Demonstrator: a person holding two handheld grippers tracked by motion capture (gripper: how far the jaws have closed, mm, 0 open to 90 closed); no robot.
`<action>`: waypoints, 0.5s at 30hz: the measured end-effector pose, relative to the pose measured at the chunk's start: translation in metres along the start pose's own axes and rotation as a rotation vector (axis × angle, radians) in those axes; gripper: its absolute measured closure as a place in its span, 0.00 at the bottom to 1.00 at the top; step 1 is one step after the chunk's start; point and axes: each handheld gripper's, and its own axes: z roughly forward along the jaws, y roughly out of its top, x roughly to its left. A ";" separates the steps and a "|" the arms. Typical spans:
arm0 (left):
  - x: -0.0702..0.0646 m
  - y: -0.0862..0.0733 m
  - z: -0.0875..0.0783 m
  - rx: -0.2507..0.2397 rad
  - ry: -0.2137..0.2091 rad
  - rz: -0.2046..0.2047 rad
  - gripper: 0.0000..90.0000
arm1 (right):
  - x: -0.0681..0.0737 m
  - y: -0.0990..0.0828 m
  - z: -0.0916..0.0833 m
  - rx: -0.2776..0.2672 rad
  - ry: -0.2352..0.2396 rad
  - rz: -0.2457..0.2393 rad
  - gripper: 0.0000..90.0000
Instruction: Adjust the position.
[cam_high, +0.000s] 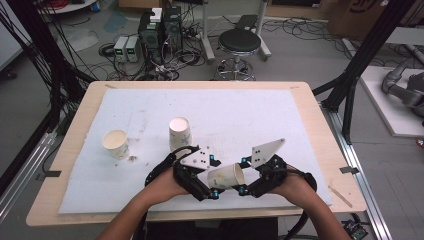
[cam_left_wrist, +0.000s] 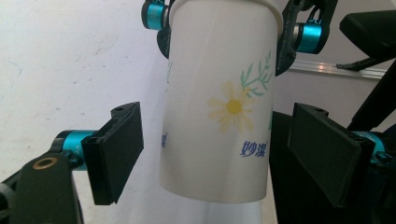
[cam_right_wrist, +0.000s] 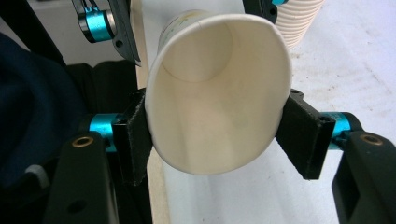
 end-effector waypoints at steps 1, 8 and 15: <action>0.000 0.000 0.000 0.004 0.001 -0.001 0.20 | 0.000 0.002 0.000 0.009 -0.004 -0.002 0.38; 0.000 -0.001 0.002 0.031 0.004 -0.001 0.22 | 0.000 0.011 0.004 0.071 -0.001 -0.029 0.38; 0.000 -0.002 0.007 0.068 0.006 0.012 0.23 | 0.000 0.017 0.009 0.126 -0.011 -0.050 0.38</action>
